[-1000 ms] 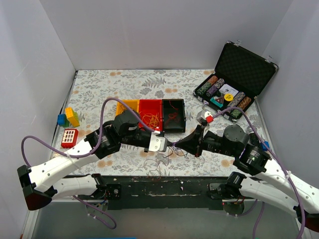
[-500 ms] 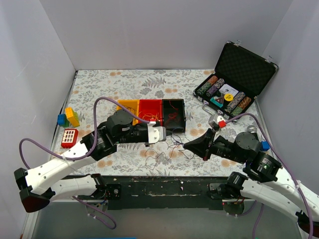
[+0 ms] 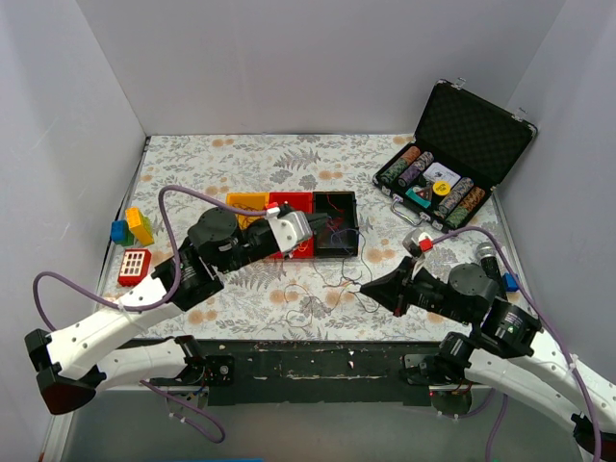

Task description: Untangle the cables

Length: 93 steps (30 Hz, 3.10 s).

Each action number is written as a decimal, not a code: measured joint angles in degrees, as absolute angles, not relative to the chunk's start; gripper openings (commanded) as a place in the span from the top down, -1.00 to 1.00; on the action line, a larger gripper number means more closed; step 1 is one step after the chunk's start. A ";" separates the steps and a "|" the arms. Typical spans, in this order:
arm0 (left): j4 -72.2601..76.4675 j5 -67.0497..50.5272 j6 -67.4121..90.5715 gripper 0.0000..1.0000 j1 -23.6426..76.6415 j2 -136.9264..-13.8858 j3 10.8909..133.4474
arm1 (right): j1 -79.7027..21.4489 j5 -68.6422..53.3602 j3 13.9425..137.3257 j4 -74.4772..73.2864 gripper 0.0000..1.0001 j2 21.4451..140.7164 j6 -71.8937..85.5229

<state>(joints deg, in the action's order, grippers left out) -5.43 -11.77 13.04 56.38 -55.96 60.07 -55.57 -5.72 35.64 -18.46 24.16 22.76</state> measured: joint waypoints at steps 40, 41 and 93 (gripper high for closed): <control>24.21 5.80 14.68 1.00 21.80 -80.66 80.58 | -55.57 -6.66 33.69 -23.64 0.97 15.09 29.61; 23.35 3.36 15.25 0.86 21.80 -80.12 79.99 | -55.57 -6.68 33.69 -23.62 0.97 15.09 29.61; -8.60 -38.96 23.66 -0.96 42.35 -64.27 61.89 | -55.59 -7.73 51.81 -9.30 0.97 37.93 19.53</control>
